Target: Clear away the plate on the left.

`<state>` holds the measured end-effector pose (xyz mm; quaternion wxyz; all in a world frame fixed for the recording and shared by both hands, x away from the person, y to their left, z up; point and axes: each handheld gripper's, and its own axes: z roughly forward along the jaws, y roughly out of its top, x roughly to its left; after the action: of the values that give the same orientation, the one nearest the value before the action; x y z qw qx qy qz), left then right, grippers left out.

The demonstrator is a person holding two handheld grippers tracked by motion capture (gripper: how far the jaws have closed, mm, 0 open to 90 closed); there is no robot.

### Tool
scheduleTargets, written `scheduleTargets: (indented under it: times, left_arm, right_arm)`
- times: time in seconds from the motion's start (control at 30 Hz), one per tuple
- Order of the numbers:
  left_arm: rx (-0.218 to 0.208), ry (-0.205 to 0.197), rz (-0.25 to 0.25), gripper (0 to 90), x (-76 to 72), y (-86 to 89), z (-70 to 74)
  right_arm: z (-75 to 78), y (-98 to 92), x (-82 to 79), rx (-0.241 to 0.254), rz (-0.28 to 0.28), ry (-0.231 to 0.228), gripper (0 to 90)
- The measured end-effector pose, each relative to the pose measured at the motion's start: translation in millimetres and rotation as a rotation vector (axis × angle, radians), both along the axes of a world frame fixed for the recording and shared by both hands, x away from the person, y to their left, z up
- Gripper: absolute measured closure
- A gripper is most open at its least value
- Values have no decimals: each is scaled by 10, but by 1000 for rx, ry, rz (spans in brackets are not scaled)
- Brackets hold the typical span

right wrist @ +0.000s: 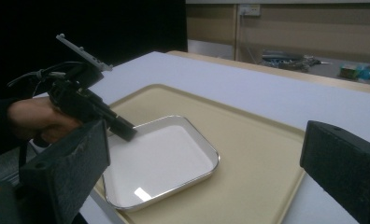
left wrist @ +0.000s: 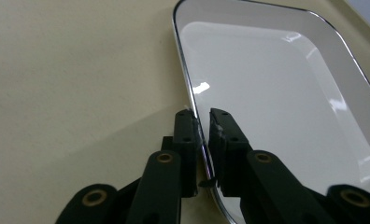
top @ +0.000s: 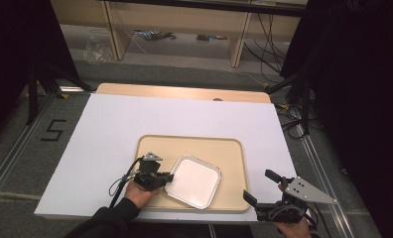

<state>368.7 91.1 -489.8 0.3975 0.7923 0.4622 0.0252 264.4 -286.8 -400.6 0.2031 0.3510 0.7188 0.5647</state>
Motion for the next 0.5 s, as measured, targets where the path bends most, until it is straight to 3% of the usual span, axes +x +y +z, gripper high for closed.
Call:
scheduleTargets:
  times: [0.03,0.23,0.5]
  left_arm:
    - [21,0,-8,795,-57,1,15]
    - [51,-6,-12,766,-175,26,32]
    - [53,12,-19,735,-346,44,53]
  right_arm:
    - [-3,4,1,7,-3,-2,22]
    - [-2,6,-13,5,-20,3,22]
    - [-8,15,-3,16,-10,-6,22]
